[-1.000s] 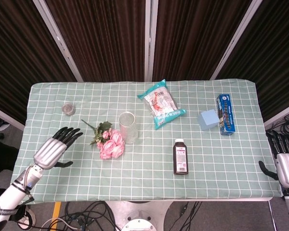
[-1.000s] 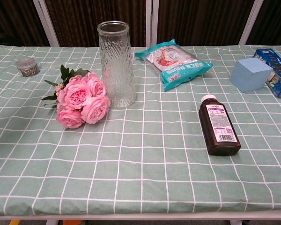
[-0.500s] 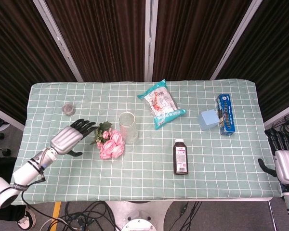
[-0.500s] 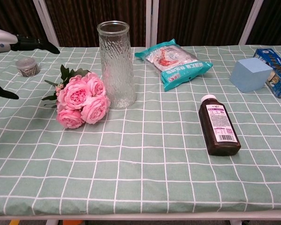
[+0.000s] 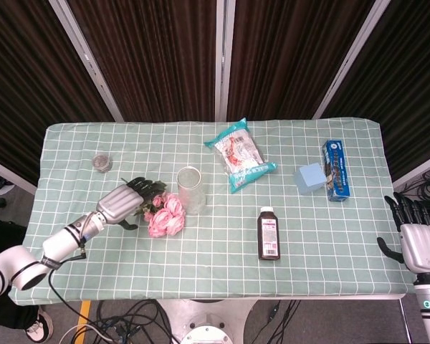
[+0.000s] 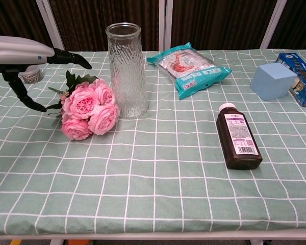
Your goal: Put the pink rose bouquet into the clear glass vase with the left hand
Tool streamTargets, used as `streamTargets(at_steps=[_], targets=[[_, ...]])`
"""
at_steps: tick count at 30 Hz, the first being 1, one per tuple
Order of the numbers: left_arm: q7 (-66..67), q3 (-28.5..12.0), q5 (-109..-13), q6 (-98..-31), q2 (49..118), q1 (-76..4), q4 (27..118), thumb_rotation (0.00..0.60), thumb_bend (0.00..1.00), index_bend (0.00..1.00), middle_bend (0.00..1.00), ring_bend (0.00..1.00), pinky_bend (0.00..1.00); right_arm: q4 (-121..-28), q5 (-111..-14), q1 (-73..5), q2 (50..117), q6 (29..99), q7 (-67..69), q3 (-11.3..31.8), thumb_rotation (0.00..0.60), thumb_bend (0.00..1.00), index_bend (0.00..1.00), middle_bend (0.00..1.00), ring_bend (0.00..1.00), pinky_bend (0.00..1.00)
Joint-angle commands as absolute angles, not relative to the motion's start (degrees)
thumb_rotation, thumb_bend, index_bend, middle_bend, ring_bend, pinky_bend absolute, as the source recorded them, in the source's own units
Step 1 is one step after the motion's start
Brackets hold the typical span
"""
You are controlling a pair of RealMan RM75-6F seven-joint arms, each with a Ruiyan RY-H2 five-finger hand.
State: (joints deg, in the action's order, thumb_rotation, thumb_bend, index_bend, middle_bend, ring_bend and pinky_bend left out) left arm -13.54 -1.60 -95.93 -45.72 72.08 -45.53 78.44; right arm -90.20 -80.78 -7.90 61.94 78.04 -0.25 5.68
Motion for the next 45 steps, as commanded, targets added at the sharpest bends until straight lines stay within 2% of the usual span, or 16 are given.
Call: streamTargets(at_steps=[1,12,27,37,39,41,44,45], targets=[[-14.46,-1.41,-95.22,-44.65,72.85,-46.52,77.84,0.600,0.14,0.00,0.00,0.00,0.06,-90.28,-80.82,-7.88,61.94,78.09,-0.38,5.60,0.600,0.23,0.00,0.00,0.00,0.00],[-17.95,0.35,-92.12,-35.88,74.62,-51.31,76.26,0.600,0.14,0.00,0.00,0.00,0.06,-90.02,-80.54,-8.17,62.40,77.48,-0.48,5.37,0.600,0.23,0.00,0.00,0.00,0.00],[-19.82,1.39,-91.52,-37.52,77.95,-52.34,73.78,0.600,0.14,0.01,0.00,0.00,0.07,-89.24,-80.06,-8.27,62.87,76.96,0.05,5.17,0.600,0.23,0.00,0.00,0.00,0.00],[-19.30,2.86,-92.52,-37.33,79.91,-53.70,71.62,0.600,0.16,0.07,0.00,0.00,0.09,-88.78,-79.87,-8.02,62.78,77.11,0.70,5.08,0.600,0.23,0.00,0.00,0.00,0.00],[-18.77,2.83,-92.31,-37.91,80.33,-53.50,71.04,0.600,0.18,0.12,0.02,0.01,0.13,-88.64,-79.82,-7.99,62.79,77.05,0.84,5.04,0.600,0.23,0.00,0.00,0.00,0.00],[-17.78,2.80,-92.11,-38.98,80.86,-53.04,70.38,0.600,0.19,0.19,0.09,0.05,0.19,-88.51,-79.72,-8.00,62.81,76.92,1.01,5.04,0.600,0.23,0.00,0.00,0.00,0.00],[-16.76,2.83,-91.53,-39.87,81.39,-52.42,70.00,0.600,0.21,0.31,0.30,0.24,0.28,-88.38,-79.67,-8.04,62.85,76.79,1.07,5.01,0.600,0.23,0.00,0.00,0.00,0.00],[-16.55,2.92,-91.40,-40.07,81.49,-52.25,69.95,0.600,0.21,0.33,0.33,0.27,0.30,-88.38,-79.66,-8.04,62.85,76.76,1.06,4.99,0.600,0.23,0.00,0.00,0.00,0.00]])
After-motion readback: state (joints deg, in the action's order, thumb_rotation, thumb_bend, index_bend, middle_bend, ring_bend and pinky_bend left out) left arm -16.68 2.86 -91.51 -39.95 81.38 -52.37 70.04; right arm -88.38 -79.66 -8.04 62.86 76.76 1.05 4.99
